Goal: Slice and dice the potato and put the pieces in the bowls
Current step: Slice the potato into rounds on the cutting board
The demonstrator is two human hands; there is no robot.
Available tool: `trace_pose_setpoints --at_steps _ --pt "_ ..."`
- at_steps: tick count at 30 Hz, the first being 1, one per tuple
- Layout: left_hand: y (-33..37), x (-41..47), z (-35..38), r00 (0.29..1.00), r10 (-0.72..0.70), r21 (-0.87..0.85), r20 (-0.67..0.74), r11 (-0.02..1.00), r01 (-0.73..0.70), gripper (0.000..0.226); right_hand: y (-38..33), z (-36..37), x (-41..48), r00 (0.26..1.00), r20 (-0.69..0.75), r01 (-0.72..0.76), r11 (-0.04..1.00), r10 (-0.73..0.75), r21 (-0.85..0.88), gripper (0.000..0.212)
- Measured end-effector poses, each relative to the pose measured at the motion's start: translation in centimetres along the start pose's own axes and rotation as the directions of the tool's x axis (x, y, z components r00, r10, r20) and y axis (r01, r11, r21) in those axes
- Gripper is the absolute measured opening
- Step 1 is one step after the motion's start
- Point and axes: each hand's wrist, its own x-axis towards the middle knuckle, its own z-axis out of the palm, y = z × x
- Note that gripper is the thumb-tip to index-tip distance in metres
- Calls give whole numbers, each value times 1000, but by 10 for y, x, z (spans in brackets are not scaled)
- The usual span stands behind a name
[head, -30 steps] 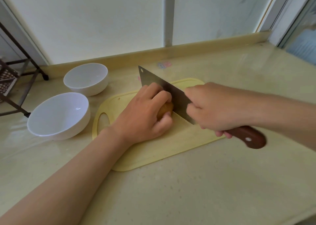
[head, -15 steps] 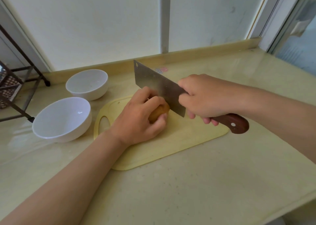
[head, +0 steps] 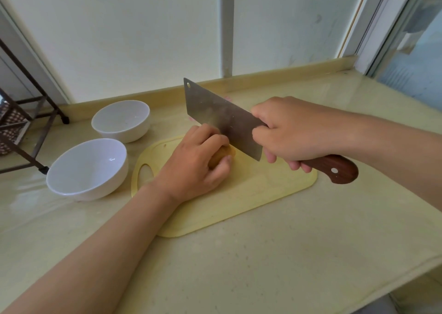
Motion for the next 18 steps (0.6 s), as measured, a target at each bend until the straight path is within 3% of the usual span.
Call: trace_pose_setpoints --at_steps 18 --pt "-4 0 4 1000 -3 -21 -21 1000 3 21 -3 12 4 996 87 -21 997 27 -73 15"
